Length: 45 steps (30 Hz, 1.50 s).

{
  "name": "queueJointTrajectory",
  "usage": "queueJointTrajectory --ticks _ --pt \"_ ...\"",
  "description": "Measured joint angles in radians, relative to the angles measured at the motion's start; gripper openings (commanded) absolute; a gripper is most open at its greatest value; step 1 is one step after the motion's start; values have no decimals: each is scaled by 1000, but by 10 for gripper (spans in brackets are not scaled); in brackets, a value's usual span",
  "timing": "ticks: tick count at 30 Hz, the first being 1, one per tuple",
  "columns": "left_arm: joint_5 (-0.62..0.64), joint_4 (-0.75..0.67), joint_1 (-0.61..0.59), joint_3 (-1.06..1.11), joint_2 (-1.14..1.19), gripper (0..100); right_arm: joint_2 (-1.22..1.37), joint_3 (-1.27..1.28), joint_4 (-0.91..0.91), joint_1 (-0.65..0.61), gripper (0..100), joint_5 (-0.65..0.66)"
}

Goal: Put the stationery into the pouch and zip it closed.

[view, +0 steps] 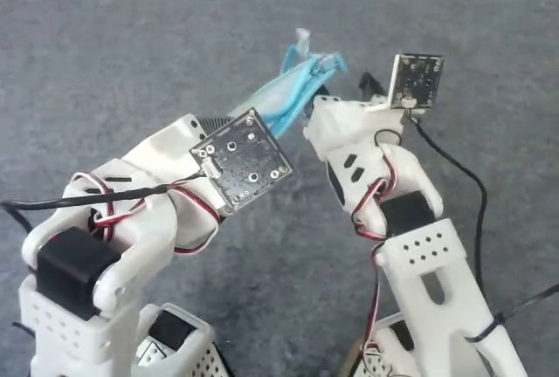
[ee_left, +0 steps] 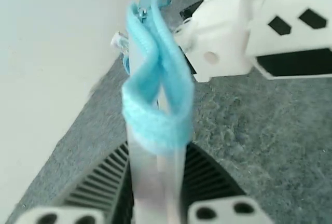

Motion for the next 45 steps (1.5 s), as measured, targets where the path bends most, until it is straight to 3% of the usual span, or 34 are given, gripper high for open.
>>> queueJointTrajectory --ticks 15,17,21,23,26,31,38,45 --pt "18 0 0 0 0 10 18 0 -66 84 294 -5" --pt "18 0 0 0 0 10 -6 0 -66 78 244 -5" --pt "18 0 2 0 0 10 -31 20 -66 87 0 20" --pt "18 0 2 2 0 10 -32 38 -66 95 43 80" --pt "37 -18 5 69 -2 10 -34 43 -15 135 8 183" --pt "83 -193 6 313 0 10 -91 -12 213 186 6 358" --pt "89 -589 11 687 -25 9 -155 -135 473 176 6 483" --pt "152 -882 11 911 -51 9 -155 -272 634 -51 6 509"
